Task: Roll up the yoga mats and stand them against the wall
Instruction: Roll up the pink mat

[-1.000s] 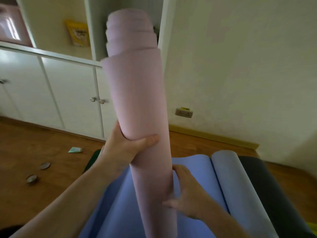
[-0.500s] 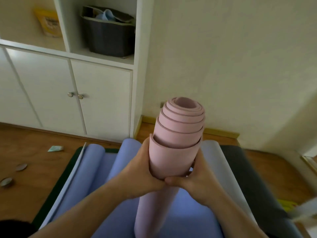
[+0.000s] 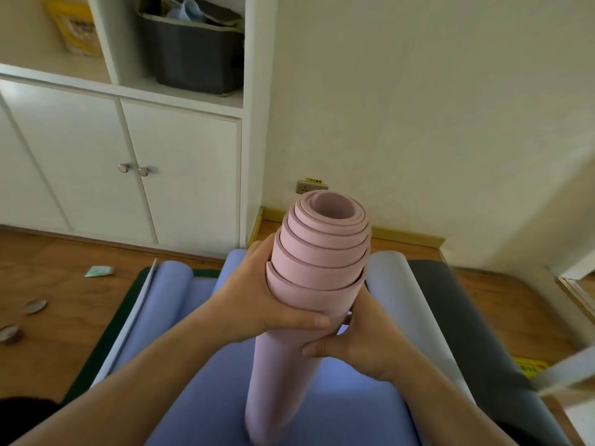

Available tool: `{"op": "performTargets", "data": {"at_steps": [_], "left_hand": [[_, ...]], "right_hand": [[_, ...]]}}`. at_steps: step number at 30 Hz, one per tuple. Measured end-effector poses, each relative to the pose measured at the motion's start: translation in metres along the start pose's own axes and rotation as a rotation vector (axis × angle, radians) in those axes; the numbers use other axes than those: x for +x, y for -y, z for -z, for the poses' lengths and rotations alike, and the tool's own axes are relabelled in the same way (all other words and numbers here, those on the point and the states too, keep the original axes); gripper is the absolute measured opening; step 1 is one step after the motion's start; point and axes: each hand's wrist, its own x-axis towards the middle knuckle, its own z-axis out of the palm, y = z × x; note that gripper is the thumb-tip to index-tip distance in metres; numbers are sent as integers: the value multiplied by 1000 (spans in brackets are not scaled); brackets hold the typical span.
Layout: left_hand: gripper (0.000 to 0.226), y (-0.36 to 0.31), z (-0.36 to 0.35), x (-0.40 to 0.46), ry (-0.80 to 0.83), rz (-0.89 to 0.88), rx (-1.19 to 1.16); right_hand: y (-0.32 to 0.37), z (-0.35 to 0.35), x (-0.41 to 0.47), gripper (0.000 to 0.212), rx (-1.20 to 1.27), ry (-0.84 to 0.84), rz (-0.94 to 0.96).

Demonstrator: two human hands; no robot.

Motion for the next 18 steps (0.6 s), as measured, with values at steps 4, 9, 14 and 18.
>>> {"op": "performTargets", "data": {"at_steps": [4,9,14,18], "left_hand": [[112,1,0,-4,-9,17,-10],[117,4,-5,-1,-40,34,-17],[116,2,-11,-1,-29,38,-22],[109,0,-12,-5,-42,83,18]], "right_hand": [[5,15,3,106,-92,127,-19],[88,63,22,63,190,-292,161],[192,83,36,39,-449,-324,396],[166,23,57,56,-858,46,121]]}}
